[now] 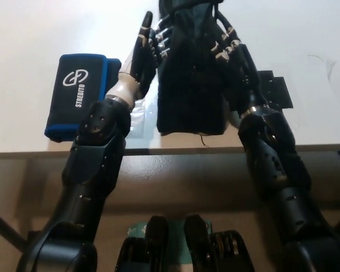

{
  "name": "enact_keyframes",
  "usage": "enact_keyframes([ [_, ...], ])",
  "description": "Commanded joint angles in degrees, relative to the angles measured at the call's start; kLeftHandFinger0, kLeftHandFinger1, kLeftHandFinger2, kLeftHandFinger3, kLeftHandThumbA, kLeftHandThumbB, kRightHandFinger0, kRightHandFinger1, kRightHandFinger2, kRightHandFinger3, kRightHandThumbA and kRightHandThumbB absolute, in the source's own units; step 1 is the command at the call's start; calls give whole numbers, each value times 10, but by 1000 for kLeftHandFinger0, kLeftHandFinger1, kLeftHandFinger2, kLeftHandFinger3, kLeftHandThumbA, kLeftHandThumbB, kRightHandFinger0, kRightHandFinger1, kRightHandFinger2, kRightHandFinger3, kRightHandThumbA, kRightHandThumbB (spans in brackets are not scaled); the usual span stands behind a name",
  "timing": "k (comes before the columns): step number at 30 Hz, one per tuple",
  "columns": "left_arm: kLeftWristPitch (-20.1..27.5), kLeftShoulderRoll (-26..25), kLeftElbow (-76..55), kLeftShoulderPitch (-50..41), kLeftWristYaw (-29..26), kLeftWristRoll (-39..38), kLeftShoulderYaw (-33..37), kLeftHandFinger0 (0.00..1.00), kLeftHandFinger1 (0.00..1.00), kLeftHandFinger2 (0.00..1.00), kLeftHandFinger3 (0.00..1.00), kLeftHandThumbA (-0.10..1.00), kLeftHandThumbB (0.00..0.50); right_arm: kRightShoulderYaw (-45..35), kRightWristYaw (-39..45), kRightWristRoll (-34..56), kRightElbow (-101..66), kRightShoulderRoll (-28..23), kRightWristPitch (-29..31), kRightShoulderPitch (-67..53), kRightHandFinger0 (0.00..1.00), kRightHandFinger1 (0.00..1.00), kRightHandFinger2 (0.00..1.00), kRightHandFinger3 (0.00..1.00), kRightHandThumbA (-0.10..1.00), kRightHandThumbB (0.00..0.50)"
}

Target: Use both hands to pick up the lunch bag on the right hand side and smoothly move it near the note book on the left hand side

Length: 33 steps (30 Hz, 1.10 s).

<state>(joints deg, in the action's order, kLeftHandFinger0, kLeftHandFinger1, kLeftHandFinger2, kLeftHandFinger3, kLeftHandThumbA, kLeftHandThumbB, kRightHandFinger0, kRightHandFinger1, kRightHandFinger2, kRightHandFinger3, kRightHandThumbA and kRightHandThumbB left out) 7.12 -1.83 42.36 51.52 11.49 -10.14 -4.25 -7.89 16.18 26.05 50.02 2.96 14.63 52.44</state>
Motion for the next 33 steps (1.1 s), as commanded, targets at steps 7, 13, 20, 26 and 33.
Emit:
enact_keyframes([
  [7,19,-15,-95,-23,-14,-5,-15,1000,1000,1000,1000,1000,374,13,42,-17,53,41,33,72,1000,1000,1000,1000,1000,344],
  [13,14,-25,-139,-48,-21,-10,-27,1000,1000,1000,1000,1000,378,11,38,-22,77,60,38,84,1000,1000,1000,1000,1000,355],
  [20,-5,-31,-176,-69,-13,-22,-33,1000,1000,1000,1000,1000,358,8,35,-21,82,71,27,84,1000,1000,1000,1000,1000,376],
  [26,-9,-41,-193,-81,-16,-25,-39,1000,1000,1000,1000,1000,372,18,30,-37,85,79,33,85,1000,1000,1000,1000,1000,344],
  [33,-6,-49,-196,-86,-12,-24,-37,1000,1000,1000,1000,1000,325,18,24,-47,89,83,38,83,1000,1000,1000,1000,1000,359],
])
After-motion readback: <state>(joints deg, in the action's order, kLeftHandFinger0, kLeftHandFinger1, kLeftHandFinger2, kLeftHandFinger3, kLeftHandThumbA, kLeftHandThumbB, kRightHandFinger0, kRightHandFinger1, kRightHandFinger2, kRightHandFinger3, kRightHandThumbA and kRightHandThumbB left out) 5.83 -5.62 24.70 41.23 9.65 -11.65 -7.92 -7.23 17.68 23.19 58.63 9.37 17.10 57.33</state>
